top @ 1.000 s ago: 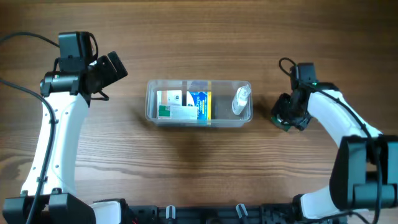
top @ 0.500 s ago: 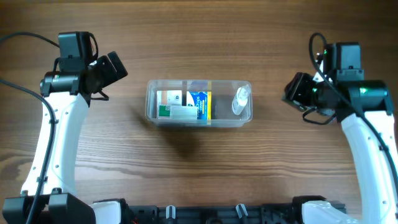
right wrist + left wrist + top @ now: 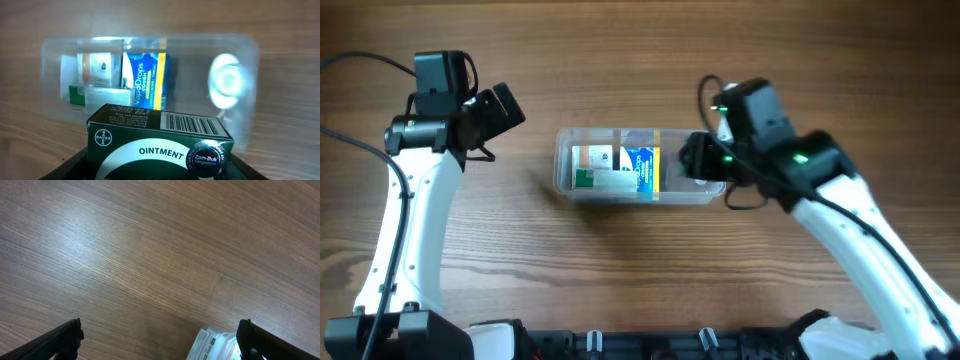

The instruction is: Pack container

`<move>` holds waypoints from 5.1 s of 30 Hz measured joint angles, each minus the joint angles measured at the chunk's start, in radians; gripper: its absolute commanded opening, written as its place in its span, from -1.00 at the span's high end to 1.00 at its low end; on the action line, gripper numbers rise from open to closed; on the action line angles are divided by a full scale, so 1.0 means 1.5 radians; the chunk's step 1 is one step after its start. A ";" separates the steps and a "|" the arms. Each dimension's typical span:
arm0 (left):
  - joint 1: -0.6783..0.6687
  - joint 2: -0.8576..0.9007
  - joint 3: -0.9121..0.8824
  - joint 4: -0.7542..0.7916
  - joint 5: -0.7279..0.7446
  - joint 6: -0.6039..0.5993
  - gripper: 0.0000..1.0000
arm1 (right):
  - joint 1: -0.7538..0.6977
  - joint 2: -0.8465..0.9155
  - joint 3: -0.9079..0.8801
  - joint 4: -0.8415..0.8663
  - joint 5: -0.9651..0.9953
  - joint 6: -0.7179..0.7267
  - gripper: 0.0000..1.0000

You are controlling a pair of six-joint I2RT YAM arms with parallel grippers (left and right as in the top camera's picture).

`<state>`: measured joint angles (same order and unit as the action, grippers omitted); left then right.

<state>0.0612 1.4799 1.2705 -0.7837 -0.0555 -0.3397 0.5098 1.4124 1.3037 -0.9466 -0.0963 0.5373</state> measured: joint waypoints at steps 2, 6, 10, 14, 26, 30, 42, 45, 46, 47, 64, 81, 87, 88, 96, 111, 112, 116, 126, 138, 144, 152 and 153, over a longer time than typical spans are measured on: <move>0.000 0.000 0.000 0.000 0.000 0.000 -0.99 | 0.022 0.049 0.000 0.022 0.003 0.001 -0.11; 0.000 0.000 0.000 0.000 0.000 0.000 -1.00 | 0.042 0.107 0.000 0.051 0.016 -0.001 -0.09; 0.000 0.000 0.000 0.000 0.000 0.000 -0.99 | 0.042 0.147 0.000 0.056 0.045 -0.030 -0.09; 0.000 0.000 0.000 0.000 0.000 0.000 -0.99 | 0.042 0.159 0.000 0.056 0.060 -0.047 -0.09; 0.000 0.000 0.000 0.000 0.000 0.000 -0.99 | 0.054 0.222 0.000 0.067 0.088 -0.053 -0.13; 0.000 0.000 0.000 0.000 0.000 0.000 -1.00 | 0.057 0.231 0.000 0.069 0.088 -0.053 -0.34; 0.000 0.000 0.000 0.000 0.000 0.000 -1.00 | 0.057 0.231 0.000 0.071 0.087 -0.061 -0.55; 0.000 0.000 0.000 0.000 0.000 0.000 -1.00 | 0.057 0.231 0.000 0.071 0.086 -0.061 -0.54; 0.000 0.000 0.000 0.000 0.000 0.000 -0.99 | 0.057 0.231 0.000 0.072 0.083 -0.061 -0.54; 0.000 0.000 0.000 0.000 0.000 0.000 -1.00 | 0.057 0.231 0.000 0.074 0.079 -0.061 -0.54; 0.000 0.000 0.000 -0.001 0.000 0.000 -1.00 | 0.057 -0.312 0.006 0.014 0.065 -0.093 -1.00; 0.000 0.000 0.000 0.000 0.000 0.000 -1.00 | 0.057 -0.720 0.009 -0.177 0.113 -0.096 -0.99; 0.000 0.000 0.000 0.000 0.000 0.000 -0.99 | 0.057 -0.756 0.009 -0.222 0.113 -0.100 -1.00; 0.000 0.000 0.000 0.000 0.000 0.000 -1.00 | 0.057 -0.756 0.009 -0.226 0.112 -0.100 -1.00; 0.000 0.000 0.000 0.000 0.000 0.000 -0.99 | 0.057 -0.772 0.009 -0.209 0.087 -0.133 -0.99; 0.000 0.000 0.000 0.000 0.000 0.000 -1.00 | 0.057 -0.911 -0.025 -0.206 0.043 -0.151 -0.99; 0.000 0.000 0.000 0.000 0.000 0.000 -0.99 | 0.057 -0.911 -0.039 -0.188 0.037 -0.151 -0.99; 0.000 0.000 0.000 0.000 0.000 0.000 -0.99 | 0.057 -0.911 -0.151 -0.033 -0.023 -0.151 -1.00; 0.000 0.000 0.000 0.000 0.000 0.000 -1.00 | 0.057 -0.905 -0.539 0.360 -0.081 -0.075 -0.99; 0.000 0.000 0.000 0.000 0.000 0.000 -1.00 | 0.057 -0.890 -0.737 0.558 -0.062 -0.060 -1.00; 0.000 0.000 0.000 0.000 0.000 0.000 -1.00 | 0.057 -0.889 -0.794 0.596 -0.062 -0.060 -1.00; 0.000 0.000 0.000 0.000 0.000 0.000 -0.99 | 0.057 -0.887 -0.859 0.635 -0.062 -0.065 -0.99; 0.000 0.000 0.000 0.000 0.000 0.000 -0.99 | 0.057 -0.885 -0.863 0.638 -0.061 -0.065 -0.99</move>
<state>0.0612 1.4799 1.2705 -0.7837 -0.0555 -0.3397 0.5949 0.0853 0.0097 0.0101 -0.1883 0.4404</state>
